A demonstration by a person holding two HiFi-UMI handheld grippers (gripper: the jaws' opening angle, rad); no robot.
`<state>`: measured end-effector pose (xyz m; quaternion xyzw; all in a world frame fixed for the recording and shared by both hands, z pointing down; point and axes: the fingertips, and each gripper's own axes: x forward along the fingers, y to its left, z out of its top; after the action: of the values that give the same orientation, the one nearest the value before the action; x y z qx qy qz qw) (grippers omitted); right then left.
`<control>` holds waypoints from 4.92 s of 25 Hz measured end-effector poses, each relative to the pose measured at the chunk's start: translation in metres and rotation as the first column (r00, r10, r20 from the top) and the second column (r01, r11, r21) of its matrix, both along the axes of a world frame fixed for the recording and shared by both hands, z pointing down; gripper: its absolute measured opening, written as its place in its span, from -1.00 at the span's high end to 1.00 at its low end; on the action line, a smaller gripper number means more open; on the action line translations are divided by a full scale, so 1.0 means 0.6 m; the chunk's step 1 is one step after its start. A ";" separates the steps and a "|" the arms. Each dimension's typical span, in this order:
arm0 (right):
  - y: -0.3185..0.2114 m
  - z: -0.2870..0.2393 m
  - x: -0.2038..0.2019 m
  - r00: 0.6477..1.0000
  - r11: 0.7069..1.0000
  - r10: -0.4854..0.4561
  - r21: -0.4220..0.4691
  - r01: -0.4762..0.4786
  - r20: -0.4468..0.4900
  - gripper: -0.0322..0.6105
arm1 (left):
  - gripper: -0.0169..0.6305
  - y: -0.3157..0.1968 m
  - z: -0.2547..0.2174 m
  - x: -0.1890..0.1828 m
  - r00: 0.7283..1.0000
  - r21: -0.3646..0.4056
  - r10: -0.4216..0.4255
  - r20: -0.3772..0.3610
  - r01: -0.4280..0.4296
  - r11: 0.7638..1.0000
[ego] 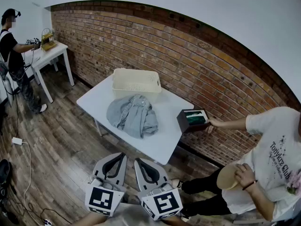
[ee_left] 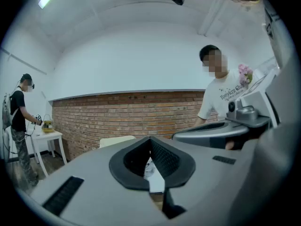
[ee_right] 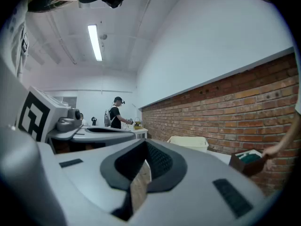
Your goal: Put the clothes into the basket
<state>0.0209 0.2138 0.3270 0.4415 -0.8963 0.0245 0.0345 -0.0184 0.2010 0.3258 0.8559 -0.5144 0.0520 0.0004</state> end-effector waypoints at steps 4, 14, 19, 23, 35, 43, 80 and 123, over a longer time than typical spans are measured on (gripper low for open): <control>-0.002 0.000 0.014 0.999 0.999 0.037 0.000 -0.037 -0.003 0.88 | 0.92 0.008 0.003 0.008 1.000 -0.018 0.010 -0.003 -0.010 1.000; -0.001 0.009 0.038 0.997 0.997 0.081 -0.007 -0.081 -0.004 0.89 | 0.92 0.010 0.009 0.023 1.000 -0.019 0.029 0.000 -0.029 0.999; -0.004 0.011 0.046 0.995 0.995 0.098 -0.021 -0.098 0.004 0.88 | 0.92 0.008 0.010 0.027 0.999 -0.020 0.038 0.007 -0.038 0.999; -0.005 0.012 0.046 0.995 0.995 0.098 -0.022 -0.097 0.017 0.88 | 0.92 0.008 0.013 0.025 0.999 -0.029 0.038 0.003 -0.038 0.999; -0.003 0.021 0.045 0.994 0.993 0.109 -0.042 -0.108 0.015 0.88 | 0.92 0.010 0.020 0.017 0.999 -0.034 0.037 0.009 -0.036 0.999; -0.007 0.026 0.063 0.993 0.992 0.118 -0.051 -0.118 0.015 0.88 | 0.92 0.008 0.026 0.026 1.000 -0.047 0.026 0.006 -0.026 0.999; -0.088 0.057 0.106 0.997 0.995 0.077 -0.068 -0.077 0.002 0.88 | 0.92 -0.068 0.064 0.035 0.997 -0.089 -0.079 -0.009 0.078 0.993; -0.435 0.122 0.042 0.959 0.949 0.276 -0.142 -0.282 -0.063 0.88 | 0.92 -0.456 0.125 -0.078 0.997 -0.203 0.066 -0.025 -0.070 0.977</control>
<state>0.0459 -0.0474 0.4001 0.5603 -0.8195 0.0869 0.0828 -0.0651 -0.0728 0.4005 0.8690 -0.4767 0.0966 0.0912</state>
